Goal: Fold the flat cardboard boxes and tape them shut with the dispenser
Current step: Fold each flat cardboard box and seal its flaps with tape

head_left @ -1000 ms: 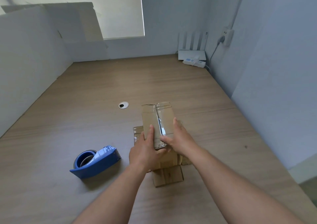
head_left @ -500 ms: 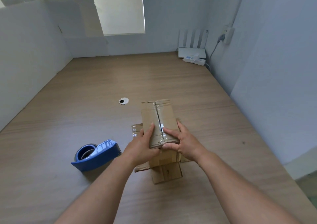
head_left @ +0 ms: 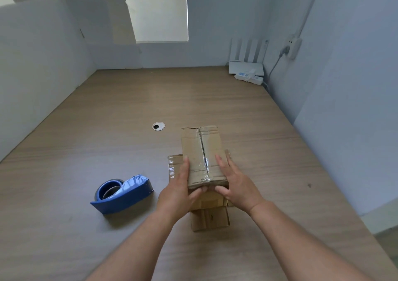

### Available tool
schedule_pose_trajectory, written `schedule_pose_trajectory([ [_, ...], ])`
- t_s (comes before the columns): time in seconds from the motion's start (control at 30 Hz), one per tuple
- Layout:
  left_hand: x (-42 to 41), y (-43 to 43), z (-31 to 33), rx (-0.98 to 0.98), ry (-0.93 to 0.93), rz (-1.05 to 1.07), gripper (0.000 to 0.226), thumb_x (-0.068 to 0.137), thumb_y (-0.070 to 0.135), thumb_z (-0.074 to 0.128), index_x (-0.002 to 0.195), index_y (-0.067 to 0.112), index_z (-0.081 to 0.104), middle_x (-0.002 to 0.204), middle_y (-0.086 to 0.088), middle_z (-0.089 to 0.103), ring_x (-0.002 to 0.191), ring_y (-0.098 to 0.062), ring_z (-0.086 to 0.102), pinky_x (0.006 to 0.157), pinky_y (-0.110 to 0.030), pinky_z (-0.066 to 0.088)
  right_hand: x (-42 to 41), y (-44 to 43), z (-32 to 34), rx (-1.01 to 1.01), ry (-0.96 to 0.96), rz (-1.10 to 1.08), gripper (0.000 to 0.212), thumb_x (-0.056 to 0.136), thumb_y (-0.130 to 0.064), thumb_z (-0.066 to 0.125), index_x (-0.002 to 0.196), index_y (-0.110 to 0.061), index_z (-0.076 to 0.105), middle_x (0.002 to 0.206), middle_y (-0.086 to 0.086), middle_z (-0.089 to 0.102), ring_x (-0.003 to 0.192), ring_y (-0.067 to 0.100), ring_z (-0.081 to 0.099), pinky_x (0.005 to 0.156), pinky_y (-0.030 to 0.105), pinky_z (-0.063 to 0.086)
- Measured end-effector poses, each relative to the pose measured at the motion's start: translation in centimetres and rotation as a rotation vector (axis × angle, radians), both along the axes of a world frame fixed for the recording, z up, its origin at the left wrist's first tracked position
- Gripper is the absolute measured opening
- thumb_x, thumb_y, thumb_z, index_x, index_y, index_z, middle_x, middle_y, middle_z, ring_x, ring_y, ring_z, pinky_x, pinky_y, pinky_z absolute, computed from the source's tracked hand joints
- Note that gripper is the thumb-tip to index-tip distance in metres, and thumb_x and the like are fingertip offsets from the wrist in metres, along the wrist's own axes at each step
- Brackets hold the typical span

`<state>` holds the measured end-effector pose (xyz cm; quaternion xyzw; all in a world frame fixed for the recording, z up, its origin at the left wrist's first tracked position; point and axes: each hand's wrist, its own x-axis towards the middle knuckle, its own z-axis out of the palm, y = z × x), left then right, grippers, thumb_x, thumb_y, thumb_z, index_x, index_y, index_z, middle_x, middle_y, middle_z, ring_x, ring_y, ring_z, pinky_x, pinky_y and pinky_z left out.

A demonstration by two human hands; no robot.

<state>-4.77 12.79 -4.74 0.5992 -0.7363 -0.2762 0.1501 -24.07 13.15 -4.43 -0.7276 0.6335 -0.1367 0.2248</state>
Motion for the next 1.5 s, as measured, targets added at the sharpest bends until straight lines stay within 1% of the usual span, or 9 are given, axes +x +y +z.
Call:
schedule_pose_trajectory([
  [0.17,2.7,0.6,-0.2,0.07,0.032,-0.036,0.111,0.083,0.053,0.065,0.136,0.05,-0.033,0.155,0.013,0.028,0.134,-0.011,0.042,0.101,-0.033,0.043,-0.2,0.2,0.5,0.002,0.044,-0.006,0.109,0.08,-0.043,0.069,0.145,-0.042,-0.018,0.161,-0.003,0.005,0.144,0.017,0.022,0.111,0.036,0.034],
  [0.27,5.4,0.2,-0.1,0.007,0.079,0.008,0.096,0.085,0.057,0.059,0.151,0.037,-0.007,0.157,0.011,0.022,0.14,-0.009,0.031,0.11,-0.035,0.035,-0.1,0.2,1.1,-0.004,0.027,-0.011,0.113,0.068,-0.074,0.058,0.146,-0.04,-0.016,0.161,-0.007,0.003,0.146,0.011,0.011,0.114,0.037,0.029],
  [0.37,8.3,-0.9,-0.3,-0.124,-0.009,0.208,0.077,0.091,0.049,0.055,0.152,0.02,0.02,0.155,-0.001,0.03,0.141,-0.018,0.029,0.114,-0.036,0.027,0.0,-0.1,1.9,-0.055,-0.006,-0.037,0.123,0.053,-0.099,0.016,0.152,-0.03,-0.003,0.161,-0.006,0.004,0.147,0.009,0.005,0.117,0.031,0.014],
  [0.43,9.9,-1.8,-0.6,-0.119,-0.17,0.356,0.07,0.093,0.046,0.053,0.148,0.011,0.028,0.15,-0.007,0.037,0.136,-0.024,0.034,0.11,-0.037,0.03,0.4,-0.4,2.5,-0.112,-0.009,-0.053,0.119,0.056,-0.098,0.005,0.153,-0.029,0.007,0.161,-0.003,0.007,0.147,0.011,0.006,0.116,0.029,0.011],
  [0.57,12.2,-2.7,-1.3,0.054,-0.505,0.413,0.055,0.09,0.052,0.052,0.123,0.009,0.044,0.124,-0.009,0.057,0.113,-0.025,0.053,0.088,-0.032,0.041,1.3,-0.9,3.1,-0.195,0.067,-0.047,0.101,0.067,-0.085,0.019,0.151,-0.028,0.02,0.16,0.002,0.011,0.146,0.016,0.012,0.116,0.031,0.014],
  [0.83,13.3,-3.6,-1.7,0.295,-0.518,0.432,0.04,0.083,0.054,0.061,0.104,0.021,0.052,0.087,0.004,0.057,0.082,-0.018,0.053,0.068,-0.027,0.039,1.6,-0.6,3.0,-0.227,0.079,-0.118,0.089,0.077,-0.072,0.02,0.144,-0.016,0.039,0.154,0.007,0.028,0.142,0.02,0.025,0.116,0.033,0.02],
  [1.07,12.7,-4.7,1.1,0.156,-0.138,0.358,0.038,0.081,0.054,0.066,0.103,0.024,0.057,0.091,0.005,0.061,0.085,-0.02,0.059,0.068,-0.03,0.045,2.9,-0.9,4.1,-0.398,-0.029,-0.15,0.062,0.087,-0.051,0.036,0.122,-0.007,0.063,0.133,0.012,0.054,0.124,0.025,0.049,0.104,0.032,0.035],
  [1.23,11.0,-4.0,7.2,0.107,0.356,0.146,0.021,0.08,0.03,0.076,0.097,0.026,0.066,0.089,0.003,0.069,0.083,-0.017,0.063,0.067,-0.026,0.045,4.5,-0.7,7.0,-0.293,-0.474,-0.223,0.021,0.089,-0.026,0.063,0.109,-0.021,0.067,0.107,-0.009,0.061,0.094,0.003,0.057,0.082,0.023,0.047],
  [1.5,7.7,-1.2,10.7,0.208,0.436,-0.175,0.027,0.074,0.019,0.082,0.096,0.025,0.067,0.081,0.014,0.071,0.069,0.0,0.063,0.061,-0.012,0.048,4.6,0.8,10.8,0.004,-0.923,-0.093,0.035,0.087,-0.015,0.067,0.122,-0.012,0.06,0.114,0.008,0.066,0.092,0.0,0.063,0.077,0.012,0.048],
])
